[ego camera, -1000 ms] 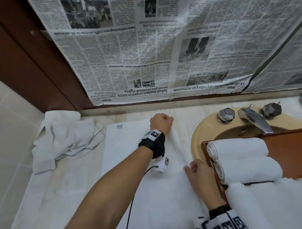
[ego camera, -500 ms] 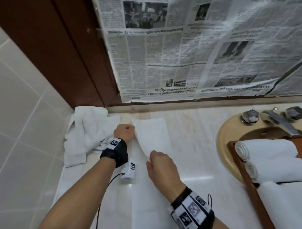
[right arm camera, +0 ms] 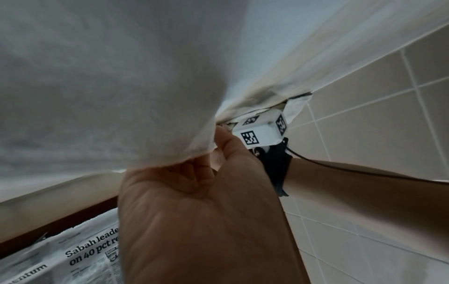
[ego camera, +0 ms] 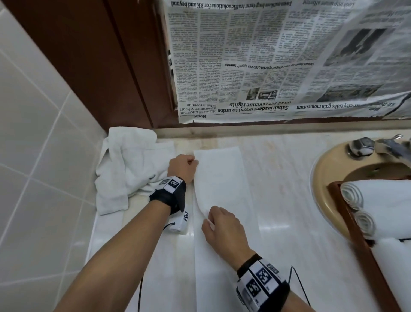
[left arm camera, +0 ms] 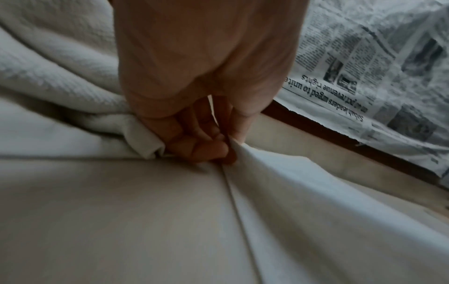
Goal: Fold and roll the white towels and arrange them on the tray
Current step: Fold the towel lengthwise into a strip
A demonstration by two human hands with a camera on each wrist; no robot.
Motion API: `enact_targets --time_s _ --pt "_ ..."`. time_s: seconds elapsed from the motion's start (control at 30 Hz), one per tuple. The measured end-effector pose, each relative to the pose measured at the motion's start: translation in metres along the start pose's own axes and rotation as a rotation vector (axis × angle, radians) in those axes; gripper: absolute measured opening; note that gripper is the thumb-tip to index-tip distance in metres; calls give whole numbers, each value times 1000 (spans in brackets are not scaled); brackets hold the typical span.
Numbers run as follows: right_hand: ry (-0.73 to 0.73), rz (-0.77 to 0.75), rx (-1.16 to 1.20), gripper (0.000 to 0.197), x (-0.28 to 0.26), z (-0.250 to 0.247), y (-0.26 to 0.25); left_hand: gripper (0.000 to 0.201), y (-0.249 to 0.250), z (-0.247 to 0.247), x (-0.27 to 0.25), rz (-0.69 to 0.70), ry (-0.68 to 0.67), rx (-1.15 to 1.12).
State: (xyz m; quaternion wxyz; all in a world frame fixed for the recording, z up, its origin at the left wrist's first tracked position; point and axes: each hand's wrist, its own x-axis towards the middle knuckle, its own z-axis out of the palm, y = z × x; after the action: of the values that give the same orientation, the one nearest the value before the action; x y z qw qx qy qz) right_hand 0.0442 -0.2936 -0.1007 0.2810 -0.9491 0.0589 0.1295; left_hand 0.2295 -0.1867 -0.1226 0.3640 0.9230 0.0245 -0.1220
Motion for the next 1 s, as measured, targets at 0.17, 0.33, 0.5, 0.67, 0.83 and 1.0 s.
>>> enact_targets --time_s 0.17,0.33,0.5,0.67,0.83,1.0 --pt "-20 -10 -27 18 5 4 3 22 6 4 4 -29 35 45" --pt "-110 -63 -105 23 1 4 4 19 7 11 7 -77 76 63" --pt "-23 -96 -85 34 14 -16 19 35 1 13 3 -76 158 -42" --pt "257 -260 -105 52 83 -40 50 43 -4 25 -14 300 190 196" --pt "-1 -210 -290 76 138 -42 54 56 -6 44 -10 261 -96 575" --pt "-70 -176 -425 63 148 -39 90 64 -21 41 -8 219 -109 689"
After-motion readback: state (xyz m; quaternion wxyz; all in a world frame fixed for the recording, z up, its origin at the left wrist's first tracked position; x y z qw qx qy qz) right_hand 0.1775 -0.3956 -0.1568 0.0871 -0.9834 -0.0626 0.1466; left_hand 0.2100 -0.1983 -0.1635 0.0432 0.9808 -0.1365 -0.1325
